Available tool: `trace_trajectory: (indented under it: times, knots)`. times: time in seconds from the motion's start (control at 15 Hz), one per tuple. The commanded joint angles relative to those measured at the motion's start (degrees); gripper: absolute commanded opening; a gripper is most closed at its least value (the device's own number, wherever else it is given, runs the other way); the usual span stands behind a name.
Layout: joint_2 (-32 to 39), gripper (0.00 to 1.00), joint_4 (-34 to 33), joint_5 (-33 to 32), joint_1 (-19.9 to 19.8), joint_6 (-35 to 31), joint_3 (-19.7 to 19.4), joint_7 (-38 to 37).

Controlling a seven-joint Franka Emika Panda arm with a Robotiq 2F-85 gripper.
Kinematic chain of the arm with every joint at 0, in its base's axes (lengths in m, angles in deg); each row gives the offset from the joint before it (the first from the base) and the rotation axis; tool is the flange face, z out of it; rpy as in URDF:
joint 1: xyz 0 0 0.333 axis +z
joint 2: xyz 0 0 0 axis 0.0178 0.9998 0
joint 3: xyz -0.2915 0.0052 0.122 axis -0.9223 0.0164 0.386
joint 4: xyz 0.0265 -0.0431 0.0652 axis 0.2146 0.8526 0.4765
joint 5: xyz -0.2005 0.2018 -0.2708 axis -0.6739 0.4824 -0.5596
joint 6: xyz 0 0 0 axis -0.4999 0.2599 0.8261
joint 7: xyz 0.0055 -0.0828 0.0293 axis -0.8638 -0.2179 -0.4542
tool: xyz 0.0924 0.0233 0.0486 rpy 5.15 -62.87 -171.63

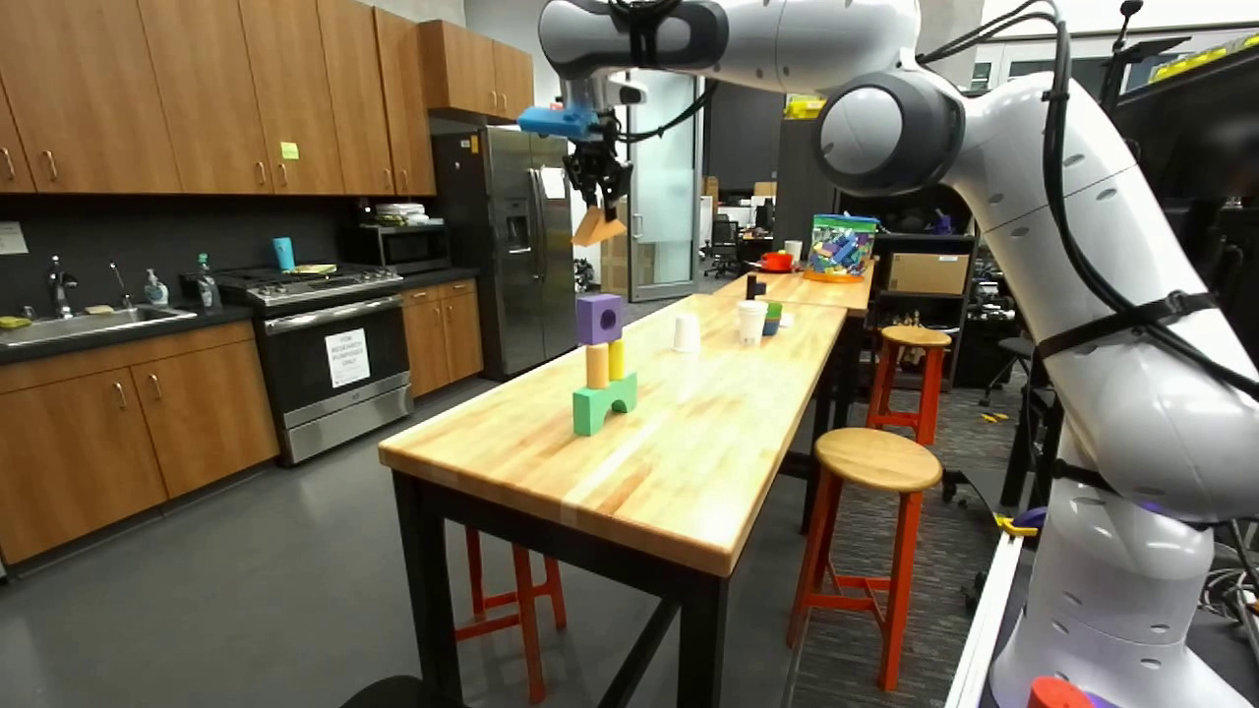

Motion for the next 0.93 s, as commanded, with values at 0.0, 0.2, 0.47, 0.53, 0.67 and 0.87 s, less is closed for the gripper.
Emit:
trace_trajectory:
  times: [0.0, 0.2, 0.47, 0.53, 0.67, 0.87]
  knots:
    - [-0.26, 0.16, -0.27, -0.89, 0.2, 0.47, -0.58, -0.44]
    - [-0.54, 0.16, 0.27, -0.57, 0.05, -0.29, -0.57, -0.55]
    - [-0.92, 0.16, 1.13, -1.16, 0.26, -1.9, -0.8, -1.05]
    - [-0.96, 0.16, 1.21, -1.14, 0.22, -2.12, -0.79, -1.14]
    - [-0.98, 0.16, 1.34, -1.11, 0.19, -2.45, -0.88, -1.33]
    - [-0.95, 0.16, 1.47, -1.01, 0.19, -2.48, -0.99, -1.55]
